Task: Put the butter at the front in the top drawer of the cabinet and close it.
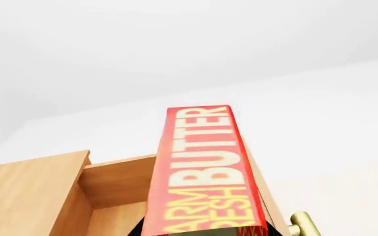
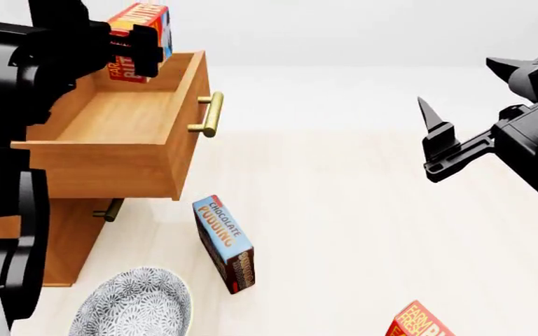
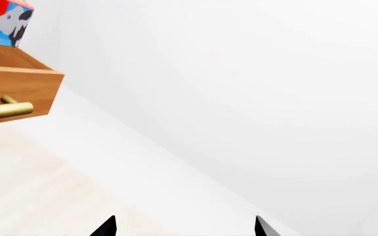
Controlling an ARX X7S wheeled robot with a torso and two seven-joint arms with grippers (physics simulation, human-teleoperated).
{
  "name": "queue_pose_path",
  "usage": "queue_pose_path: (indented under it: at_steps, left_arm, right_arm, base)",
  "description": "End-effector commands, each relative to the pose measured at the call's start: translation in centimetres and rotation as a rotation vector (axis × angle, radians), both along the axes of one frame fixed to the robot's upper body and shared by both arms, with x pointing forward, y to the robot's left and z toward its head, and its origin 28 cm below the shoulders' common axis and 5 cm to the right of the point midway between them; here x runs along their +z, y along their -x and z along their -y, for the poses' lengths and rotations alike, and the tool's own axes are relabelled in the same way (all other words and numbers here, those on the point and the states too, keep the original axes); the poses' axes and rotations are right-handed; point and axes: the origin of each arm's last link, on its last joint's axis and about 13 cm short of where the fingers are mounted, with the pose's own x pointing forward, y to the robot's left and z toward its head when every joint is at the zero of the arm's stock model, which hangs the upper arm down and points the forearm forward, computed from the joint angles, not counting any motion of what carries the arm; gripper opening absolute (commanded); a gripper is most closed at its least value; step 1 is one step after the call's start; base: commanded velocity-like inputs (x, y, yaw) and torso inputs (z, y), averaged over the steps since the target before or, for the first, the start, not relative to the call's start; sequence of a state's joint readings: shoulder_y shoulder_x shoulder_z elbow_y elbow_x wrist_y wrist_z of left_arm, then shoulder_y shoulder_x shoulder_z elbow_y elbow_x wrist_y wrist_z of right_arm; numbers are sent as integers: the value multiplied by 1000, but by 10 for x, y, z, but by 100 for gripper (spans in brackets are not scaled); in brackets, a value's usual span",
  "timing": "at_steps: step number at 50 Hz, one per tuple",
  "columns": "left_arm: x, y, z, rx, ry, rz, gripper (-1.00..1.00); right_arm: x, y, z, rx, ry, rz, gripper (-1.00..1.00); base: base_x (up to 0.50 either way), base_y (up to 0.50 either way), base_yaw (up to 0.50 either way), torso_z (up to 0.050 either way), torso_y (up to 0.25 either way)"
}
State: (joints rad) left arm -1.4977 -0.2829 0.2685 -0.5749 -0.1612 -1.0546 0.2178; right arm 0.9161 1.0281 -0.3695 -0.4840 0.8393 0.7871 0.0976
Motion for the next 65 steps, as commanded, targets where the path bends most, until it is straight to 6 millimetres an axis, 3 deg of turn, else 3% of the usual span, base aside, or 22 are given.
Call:
queue_pose_path:
  at_steps: [1, 65]
  left_arm:
    - [2, 1, 3, -1, -3, 26, -100]
    - [-33, 3, 0, 9, -14, -55, -100]
  right_arm:
    - [-1, 0, 0, 1, 0, -5, 100]
    - [0, 4, 1, 1, -3, -9, 100]
  base:
    - [0, 0, 0, 0, 0]
    - [0, 0, 0, 0, 2]
